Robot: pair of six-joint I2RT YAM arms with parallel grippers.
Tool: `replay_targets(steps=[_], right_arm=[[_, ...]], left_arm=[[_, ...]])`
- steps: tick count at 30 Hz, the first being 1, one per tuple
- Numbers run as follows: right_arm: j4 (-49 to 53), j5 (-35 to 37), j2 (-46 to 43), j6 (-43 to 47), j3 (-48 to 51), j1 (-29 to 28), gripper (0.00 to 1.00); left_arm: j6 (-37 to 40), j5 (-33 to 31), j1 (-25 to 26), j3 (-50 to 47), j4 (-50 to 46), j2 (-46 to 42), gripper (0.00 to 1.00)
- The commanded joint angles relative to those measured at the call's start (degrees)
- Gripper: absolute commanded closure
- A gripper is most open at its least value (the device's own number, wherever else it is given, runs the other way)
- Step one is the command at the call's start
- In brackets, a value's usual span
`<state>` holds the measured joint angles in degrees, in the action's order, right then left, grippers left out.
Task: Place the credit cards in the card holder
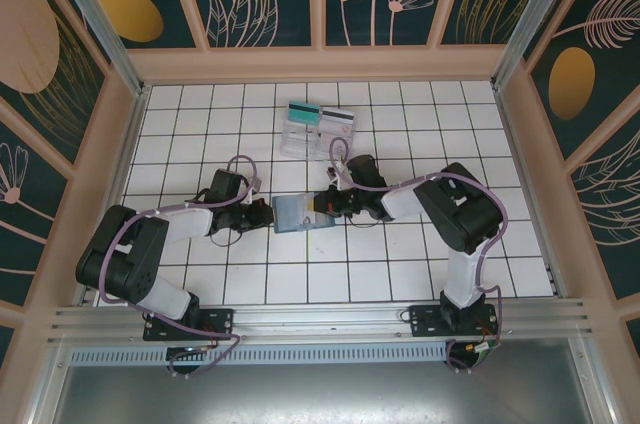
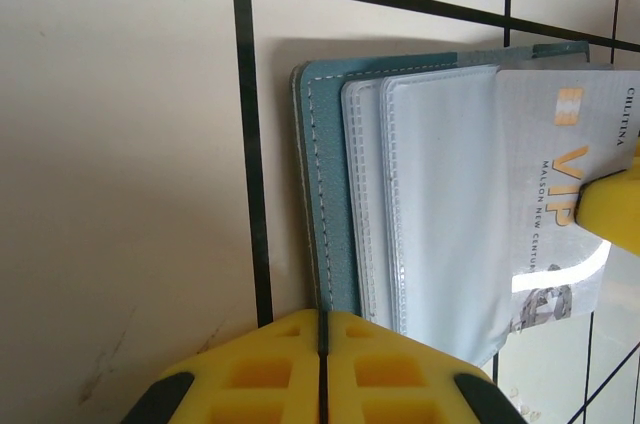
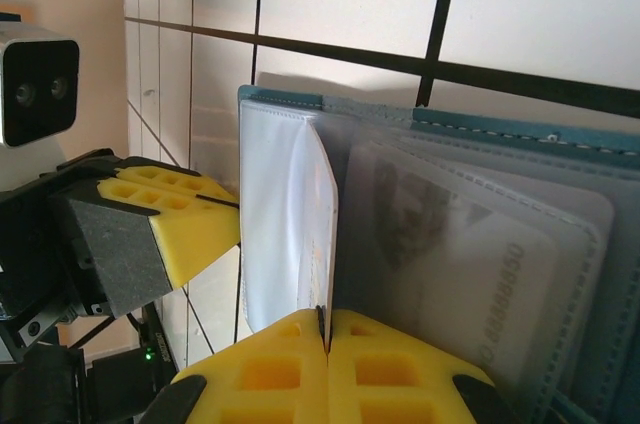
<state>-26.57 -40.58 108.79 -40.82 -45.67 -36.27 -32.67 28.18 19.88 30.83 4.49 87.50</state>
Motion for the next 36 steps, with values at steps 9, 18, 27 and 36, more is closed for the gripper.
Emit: replay_targets(steps=[9, 18, 27, 36], right_arm=[[11.1, 0.8, 2.3, 3.8, -5.8, -2.8, 1.0], [24.2, 6.8, 7.0, 10.1, -15.6, -6.7, 1.0], [30.1, 11.5, 7.0, 13.3, -19.5, -8.4, 0.77], [35.9, 17.2, -2.4, 16.2, -18.0, -6.2, 0.59]], left_arm=[[-1.4, 1.0, 1.5, -0.3, 2.7, 0.5, 0.91], [-1.3, 0.8, 1.8, -0.2, 2.6, 0.2, 0.92], [-1.3, 0.5, 1.8, 0.0, 2.1, -0.5, 0.92], [-0.7, -3.1, 1.8, 1.6, -3.2, -5.8, 0.81]])
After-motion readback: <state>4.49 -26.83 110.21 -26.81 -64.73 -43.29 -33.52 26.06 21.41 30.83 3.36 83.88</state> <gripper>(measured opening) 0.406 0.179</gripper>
